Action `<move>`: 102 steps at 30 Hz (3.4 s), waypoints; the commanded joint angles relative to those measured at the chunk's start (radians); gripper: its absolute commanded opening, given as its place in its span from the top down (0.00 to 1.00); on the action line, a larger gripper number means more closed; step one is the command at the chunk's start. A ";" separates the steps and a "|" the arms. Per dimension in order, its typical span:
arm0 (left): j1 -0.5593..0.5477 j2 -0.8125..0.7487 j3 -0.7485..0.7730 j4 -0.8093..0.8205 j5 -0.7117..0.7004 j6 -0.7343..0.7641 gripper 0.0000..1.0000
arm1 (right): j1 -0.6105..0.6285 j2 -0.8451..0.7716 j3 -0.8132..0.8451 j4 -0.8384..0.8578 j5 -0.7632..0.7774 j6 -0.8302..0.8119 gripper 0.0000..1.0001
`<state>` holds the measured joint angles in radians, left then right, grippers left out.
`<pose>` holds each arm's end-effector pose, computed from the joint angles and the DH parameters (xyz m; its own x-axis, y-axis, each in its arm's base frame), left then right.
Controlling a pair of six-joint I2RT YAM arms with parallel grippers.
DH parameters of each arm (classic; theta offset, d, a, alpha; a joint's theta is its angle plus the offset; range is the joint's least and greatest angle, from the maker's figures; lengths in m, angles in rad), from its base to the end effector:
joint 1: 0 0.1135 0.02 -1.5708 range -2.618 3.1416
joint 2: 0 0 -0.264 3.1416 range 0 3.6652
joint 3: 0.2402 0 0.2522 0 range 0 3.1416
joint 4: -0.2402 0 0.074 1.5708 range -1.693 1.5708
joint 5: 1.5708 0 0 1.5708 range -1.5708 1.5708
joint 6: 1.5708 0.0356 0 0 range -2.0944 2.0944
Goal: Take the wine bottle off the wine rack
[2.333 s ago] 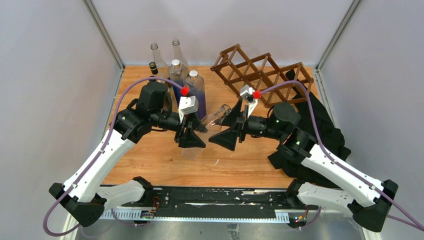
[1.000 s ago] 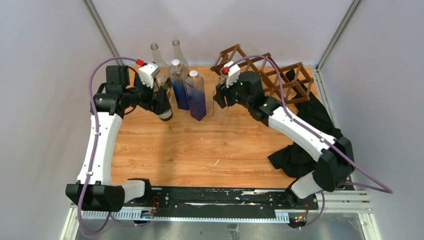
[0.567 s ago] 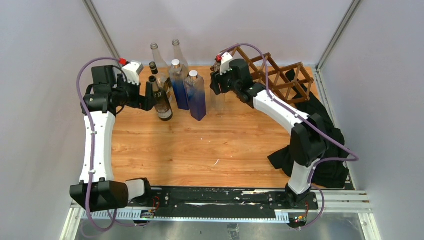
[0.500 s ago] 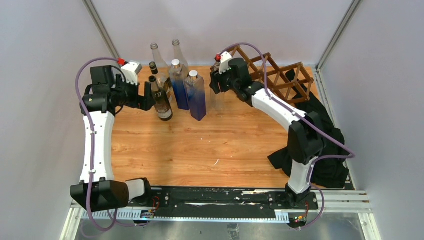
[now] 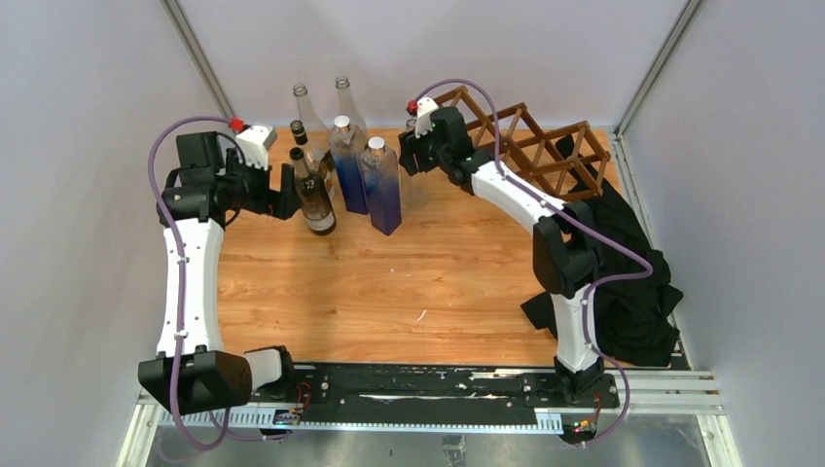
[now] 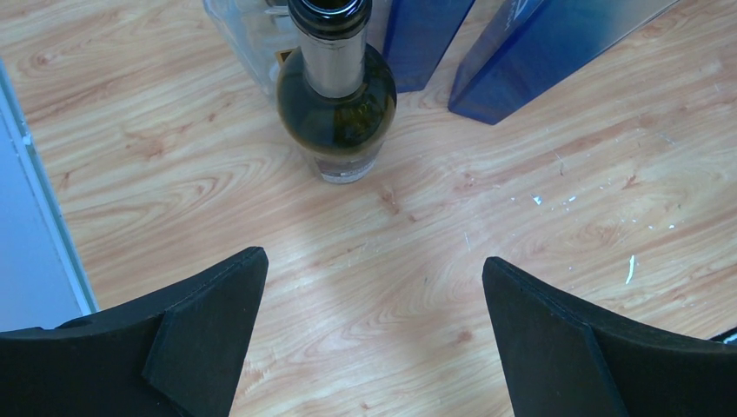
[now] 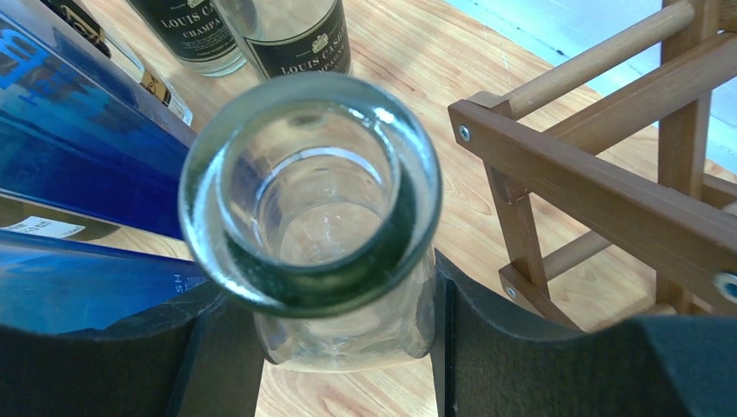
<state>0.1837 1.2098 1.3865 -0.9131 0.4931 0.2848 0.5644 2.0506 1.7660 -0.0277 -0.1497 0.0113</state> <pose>0.2345 0.0264 0.3918 -0.5821 0.1436 -0.8004 0.3620 0.9271 -0.0969 0.4177 0.2707 0.3029 -0.2669 -0.1558 -0.9511 -0.6459 0.7614 0.0566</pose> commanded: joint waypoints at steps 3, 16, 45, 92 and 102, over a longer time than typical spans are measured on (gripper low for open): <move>0.016 -0.024 -0.011 0.022 0.012 0.018 0.00 | -0.015 0.037 0.060 0.006 -0.010 0.023 0.94; 0.017 -0.007 0.001 0.026 -0.003 0.008 0.00 | -0.015 -0.106 -0.055 0.016 0.007 -0.001 0.08; 0.016 -0.127 -0.785 0.967 0.108 -0.134 0.00 | -0.031 -1.173 -1.145 0.007 1.041 0.190 0.00; -0.173 0.184 -1.224 2.093 -0.343 -0.207 0.00 | -0.426 -0.573 -1.638 1.333 0.576 -0.156 0.00; -0.173 0.168 -1.201 2.020 -0.422 -0.232 0.00 | -0.466 -0.621 -1.560 1.128 0.544 -0.098 0.00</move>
<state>0.0135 1.3670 0.1741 1.0752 0.1177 0.0559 0.1146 1.4242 0.2070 1.0767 0.4149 -0.0963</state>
